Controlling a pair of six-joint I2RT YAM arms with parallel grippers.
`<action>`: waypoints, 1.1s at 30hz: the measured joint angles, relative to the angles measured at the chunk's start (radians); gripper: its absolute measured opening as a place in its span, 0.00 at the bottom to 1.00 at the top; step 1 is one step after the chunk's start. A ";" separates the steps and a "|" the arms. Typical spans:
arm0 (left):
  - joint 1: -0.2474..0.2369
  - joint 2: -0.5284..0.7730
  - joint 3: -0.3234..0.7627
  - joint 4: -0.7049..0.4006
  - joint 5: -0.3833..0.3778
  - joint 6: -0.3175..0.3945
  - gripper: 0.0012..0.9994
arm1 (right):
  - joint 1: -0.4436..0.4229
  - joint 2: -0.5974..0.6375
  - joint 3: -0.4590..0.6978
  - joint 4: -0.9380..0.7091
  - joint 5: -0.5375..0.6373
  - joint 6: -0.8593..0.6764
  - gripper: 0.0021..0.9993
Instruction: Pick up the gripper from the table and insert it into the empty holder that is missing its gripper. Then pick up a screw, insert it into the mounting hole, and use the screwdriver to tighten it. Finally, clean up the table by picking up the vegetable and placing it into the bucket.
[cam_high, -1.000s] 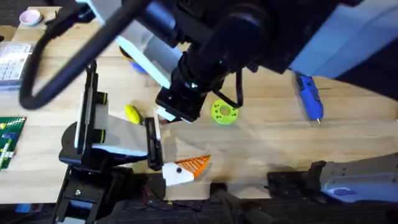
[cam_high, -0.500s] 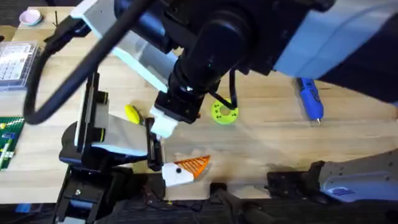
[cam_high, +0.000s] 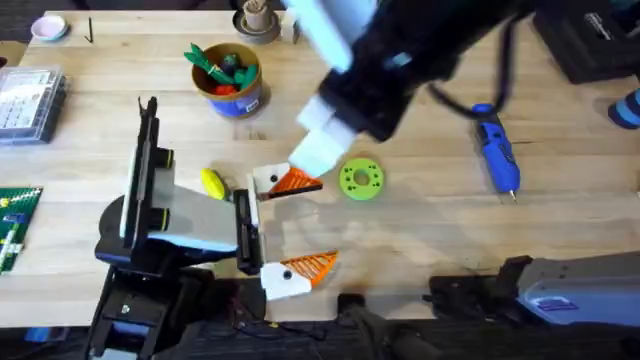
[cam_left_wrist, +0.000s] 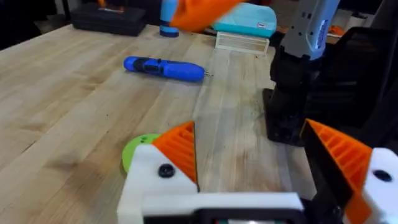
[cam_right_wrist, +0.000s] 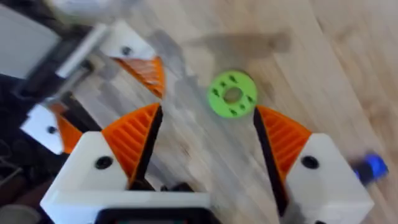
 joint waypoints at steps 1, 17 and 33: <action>0.000 0.000 0.000 0.000 0.000 0.000 0.99 | -0.025 -0.014 0.001 -0.020 0.010 0.003 0.94; 0.000 0.000 0.000 0.000 0.000 0.000 0.99 | -0.537 -0.275 -0.238 -0.029 0.063 0.056 0.95; 0.000 0.000 0.000 0.000 0.000 0.011 0.00 | -1.049 -0.290 -0.676 0.333 0.067 0.030 0.95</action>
